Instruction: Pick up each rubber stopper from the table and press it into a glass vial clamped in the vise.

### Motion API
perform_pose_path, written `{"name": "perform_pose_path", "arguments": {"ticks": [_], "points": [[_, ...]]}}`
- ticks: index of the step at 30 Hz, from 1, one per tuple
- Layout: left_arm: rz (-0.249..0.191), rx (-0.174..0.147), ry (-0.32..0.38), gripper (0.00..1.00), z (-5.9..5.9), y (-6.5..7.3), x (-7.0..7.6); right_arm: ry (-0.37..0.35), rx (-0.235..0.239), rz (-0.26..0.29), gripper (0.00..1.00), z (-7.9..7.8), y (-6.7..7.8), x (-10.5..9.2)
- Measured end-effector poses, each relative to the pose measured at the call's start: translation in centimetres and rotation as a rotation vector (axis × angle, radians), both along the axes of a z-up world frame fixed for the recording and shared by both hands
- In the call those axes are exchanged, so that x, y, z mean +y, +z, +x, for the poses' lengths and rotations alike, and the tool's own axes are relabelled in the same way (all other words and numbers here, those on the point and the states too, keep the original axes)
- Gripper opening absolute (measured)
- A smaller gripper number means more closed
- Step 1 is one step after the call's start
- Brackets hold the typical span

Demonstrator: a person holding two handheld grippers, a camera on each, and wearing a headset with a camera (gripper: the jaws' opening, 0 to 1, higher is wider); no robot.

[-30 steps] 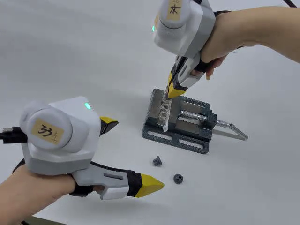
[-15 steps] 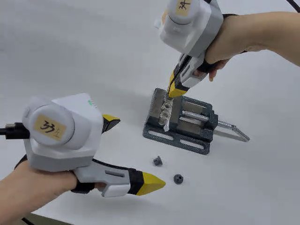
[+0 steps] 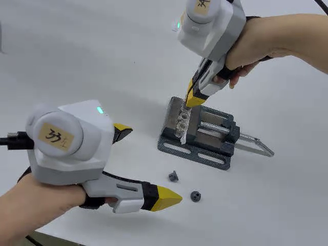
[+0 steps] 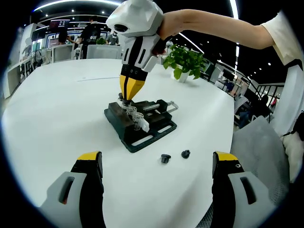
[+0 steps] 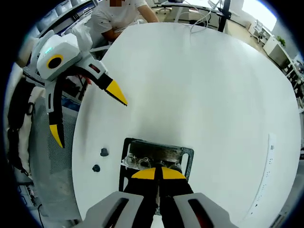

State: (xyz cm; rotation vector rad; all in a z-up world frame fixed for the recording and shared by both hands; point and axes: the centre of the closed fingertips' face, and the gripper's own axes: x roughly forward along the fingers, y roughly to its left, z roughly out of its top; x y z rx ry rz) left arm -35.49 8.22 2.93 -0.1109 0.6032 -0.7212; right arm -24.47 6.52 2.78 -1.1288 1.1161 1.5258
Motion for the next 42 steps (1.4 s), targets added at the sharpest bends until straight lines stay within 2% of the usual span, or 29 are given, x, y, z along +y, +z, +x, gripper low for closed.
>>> {"name": "perform_pose_path", "arguments": {"ticks": [1, 3, 6, 7, 8, 9, 10, 11, 13, 14, 16, 18, 19, 22, 26, 31, 34, 37, 42], "points": [[0.002, 0.0, 0.002, 0.96, 0.0, 0.0, 0.0, 0.064, -0.013, 0.009, 0.0, 0.0, 0.0, 0.1], [0.002, -0.001, 0.005, 0.96, -0.1, 0.1, 0.2, 0.039, -0.004, 0.007, 0.0, -0.1, 0.0, 0.0], [0.006, -0.005, 0.013, 0.96, -0.1, 0.1, 0.4, 0.043, -0.011, 0.007, 0.0, -0.2, -0.1, 0.2], [0.005, -0.003, 0.013, 0.96, -0.1, 0.1, 0.5, 0.013, -0.018, -0.011, 0.0, -0.1, -0.1, 0.1], [0.008, -0.002, 0.012, 0.96, -0.2, 0.1, 0.5, 0.104, -0.054, -0.027, 0.0, 0.1, -0.1, 0.1], [0.01, -0.005, 0.011, 0.96, -0.1, 0.2, 0.4, 0.058, -0.05, -0.038, 0.0, -0.2, -0.2, 0.2], [0.011, -0.006, 0.009, 0.96, -0.1, 0.3, 0.3, 0.119, -0.077, -0.056, 0.0, 0.0, -0.1, 0.2], [0.011, -0.01, 0.008, 0.96, -0.1, 0.4, 0.3, 0.062, -0.068, -0.063, 0.0, -0.1, -0.3, 0.3], [0.009, -0.018, 0.009, 0.96, 0.0, 0.8, 0.2, 0.075, -0.076, -0.062, 0.0, 0.1, -0.3, 0.3], [0.008, -0.019, 0.009, 0.96, 0.0, 0.9, 0.2, 0.05, -0.072, -0.061, 0.0, 0.2, -0.3, 0.3], [0.006, -0.024, 0.008, 0.96, 0.0, 1.2, 0.1, 0.047, -0.072, -0.062, 0.0, 0.1, -0.2, 0.2], [0.013, -0.031, 0.006, 0.95, -0.1, 1.5, 0.1, 0.11, -0.099, -0.061, 0.0, -0.1, -0.2, 0.3], [0.012, -0.033, 0.006, 0.95, -0.1, 1.7, 0.1, 0.085, -0.096, -0.06, 0.0, 0.0, -0.2, 0.2], [0.009, -0.046, 0.016, 0.95, -0.1, 2.3, 0.4, 0.092, -0.105, -0.035, 0.0, 0.1, -0.1, 0.2], [0.004, -0.057, 0.017, 0.95, 0.0, 2.7, 0.4, 0.042, -0.103, 0.029, 0.0, 0.1, 0.1, 0.1], [0.003, -0.057, -0.003, 0.95, -0.2, 3.3, -0.7, 0.058, -0.12, 0.02, 0.0, 0.0, 0.3, 0.2], [0.001, -0.06, -0.007, 0.95, -0.1, 3.6, -0.5, 0.091, -0.139, 0.014, 0.0, -0.3, 0.3, 0.3], [-0.002, -0.06, -0.006, 0.94, 0.0, 3.7, -0.5, 0.093, -0.142, 0.024, 0.0, -0.4, 0.4, 0.2], [0.002, -0.062, -0.016, 0.94, -0.1, 3.8, -0.8, 0.113, -0.153, 0.071, 0.0, -0.2, 0.3, 0.2]]}}
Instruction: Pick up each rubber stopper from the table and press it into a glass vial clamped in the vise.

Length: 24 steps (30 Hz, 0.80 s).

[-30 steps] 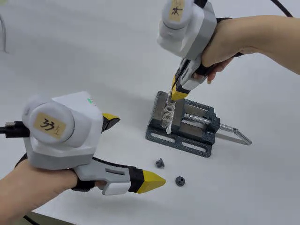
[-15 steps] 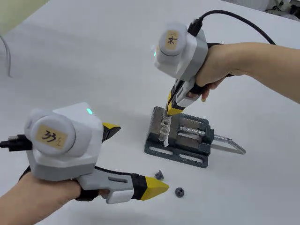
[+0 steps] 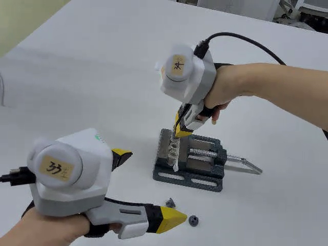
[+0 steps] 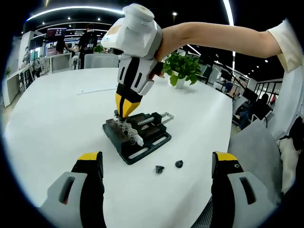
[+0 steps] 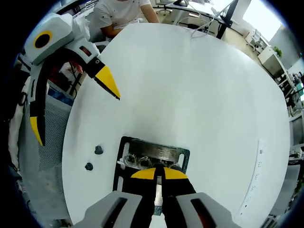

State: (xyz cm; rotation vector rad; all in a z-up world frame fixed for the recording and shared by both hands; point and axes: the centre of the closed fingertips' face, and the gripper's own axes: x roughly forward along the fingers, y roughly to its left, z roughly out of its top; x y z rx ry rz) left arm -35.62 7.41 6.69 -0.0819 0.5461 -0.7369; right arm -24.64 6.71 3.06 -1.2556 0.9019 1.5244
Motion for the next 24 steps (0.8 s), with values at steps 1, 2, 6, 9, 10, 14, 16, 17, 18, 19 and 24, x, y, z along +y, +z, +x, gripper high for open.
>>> {"name": "perform_pose_path", "arguments": {"ticks": [1, 2, 6, 9, 10, 14, 16, 17, 18, 19, 24], "points": [[-0.001, 0.0, 0.001, 0.94, -0.02, 0.03, -0.06, 0.003, -0.005, 0.006, 0.0, 0.04, -0.08, 0.03], [-0.001, 0.001, 0.001, 0.94, -0.06, 0.03, -0.12, 0.005, -0.008, 0.01, 0.0, 0.06, -0.1, 0.06], [0.002, 0.003, -0.007, 0.94, -0.18, -0.17, -0.08, 0.001, -0.016, 0.02, 0.0, 0.15, -0.18, 0.01], [0.005, 0.003, -0.008, 0.94, -0.25, -0.22, -0.03, 0.003, -0.019, 0.025, 0.0, 0.28, -0.16, 0.1], [0.006, 0.003, -0.008, 0.94, -0.25, -0.28, 0.03, 0.001, -0.019, 0.027, 0.0, 0.32, -0.18, 0.13], [0.007, 0.002, -0.004, 0.94, -0.2, -0.47, 0.28, -0.01, -0.015, 0.044, 0.0, 0.47, -0.25, 0.14], [0.008, 0.001, -0.002, 0.94, -0.18, -0.5, 0.34, -0.025, -0.008, 0.06, 0.0, 0.51, -0.24, 0.16], [0.009, 0.001, -0.002, 0.94, -0.18, -0.53, 0.36, -0.037, -0.005, 0.069, 0.0, 0.48, -0.2, 0.14], [0.011, 0.002, -0.003, 0.94, -0.18, -0.6, 0.44, -0.055, 0.001, 0.08, 0.0, 0.41, -0.15, 0.08], [0.012, 0.002, -0.003, 0.94, -0.17, -0.65, 0.5, -0.06, 0.001, 0.088, 0.0, 0.52, -0.16, 0.07], [0.015, 0.006, -0.006, 0.94, -0.27, -0.66, 0.34, -0.091, 0.004, 0.115, 0.05, 0.7, -0.05, -0.37]]}}
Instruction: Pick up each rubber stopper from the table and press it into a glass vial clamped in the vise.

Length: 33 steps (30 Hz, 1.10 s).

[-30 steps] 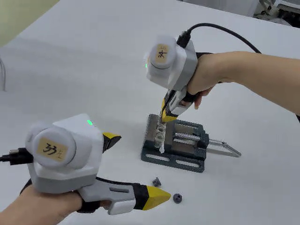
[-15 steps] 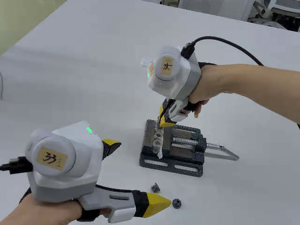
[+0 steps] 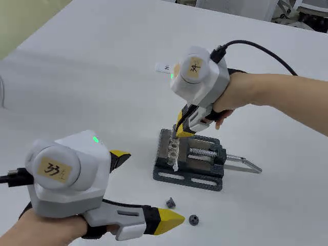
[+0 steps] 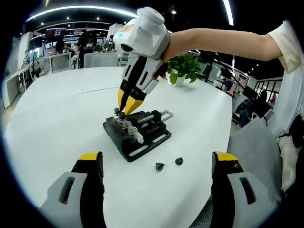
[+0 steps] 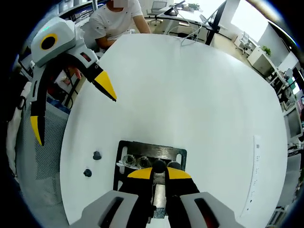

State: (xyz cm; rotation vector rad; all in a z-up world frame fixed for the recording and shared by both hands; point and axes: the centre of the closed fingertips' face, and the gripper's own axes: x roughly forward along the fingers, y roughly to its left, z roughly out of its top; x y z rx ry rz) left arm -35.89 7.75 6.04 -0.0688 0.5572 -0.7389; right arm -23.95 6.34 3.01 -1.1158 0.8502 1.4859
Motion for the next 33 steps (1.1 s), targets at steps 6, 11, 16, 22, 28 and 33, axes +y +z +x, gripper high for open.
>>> {"name": "perform_pose_path", "arguments": {"ticks": [6, 11, 16, 22, 28, 33], "points": [[0.001, 0.002, 0.001, 0.94, 0.1, -0.3, 0.1, -0.026, 0.023, 0.08, 0.13, -0.8, 0.8, -0.4], [0.007, 0.001, -0.002, 0.94, 0.0, -0.2, 0.1, -0.047, 0.019, 0.136, 0.28, -1.7, 1.0, -1.2], [0.012, -0.003, -0.008, 0.94, 0.0, 0.0, 0.0, -0.064, 0.028, 0.204, 0.37, -3.1, 1.1, -1.6], [0.018, -0.004, -0.016, 0.94, -0.2, 0.0, 0.0, -0.09, 0.024, 0.255, 0.42, -4.6, 1.4, -1.9], [0.026, -0.007, -0.019, 0.94, -0.5, 0.3, -0.1, -0.11, 0.046, 0.275, 0.4, -6.8, 0.9, -2.3], [0.029, -0.006, -0.025, 0.94, -0.8, 0.2, -0.1, -0.118, 0.055, 0.279, 0.39, -8.4, 0.4, -3.2]]}}
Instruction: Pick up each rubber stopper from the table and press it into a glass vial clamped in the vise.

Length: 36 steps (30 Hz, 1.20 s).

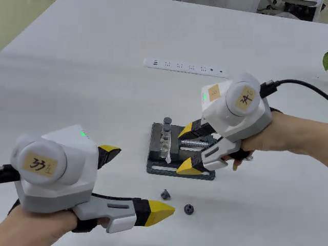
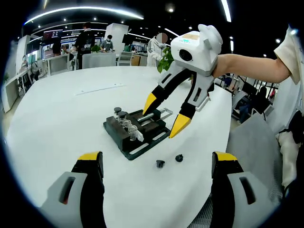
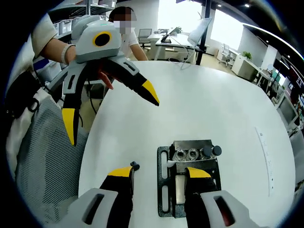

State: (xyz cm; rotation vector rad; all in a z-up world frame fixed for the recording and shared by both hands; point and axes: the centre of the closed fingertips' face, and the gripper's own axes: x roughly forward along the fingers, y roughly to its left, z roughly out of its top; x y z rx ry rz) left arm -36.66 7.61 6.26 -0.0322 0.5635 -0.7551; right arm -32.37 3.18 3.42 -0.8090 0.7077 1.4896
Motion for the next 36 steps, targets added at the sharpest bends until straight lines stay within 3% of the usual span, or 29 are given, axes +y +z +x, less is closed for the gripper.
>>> {"name": "perform_pose_path", "arguments": {"ticks": [8, 14, 23, 36], "points": [[0.003, 0.001, -0.017, 0.94, -0.4, 0.2, -0.5, 0.008, 0.035, -0.028, 0.28, -3.2, -1.6, -2.0], [0.004, 0.001, -0.024, 0.94, -0.5, 0.1, -0.6, 0.036, 0.04, -0.094, 0.21, -5.0, -3.6, -3.2], [0.004, 0.013, -0.024, 0.93, -0.8, -0.4, -0.4, 0.022, 0.052, -0.094, 0.1, -5.7, -5.1, -3.3], [0.001, 0.018, -0.026, 0.93, -0.9, -0.6, -0.6, -0.01, 0.056, -0.114, 0.07, -6.1, -6.5, -3.5]]}}
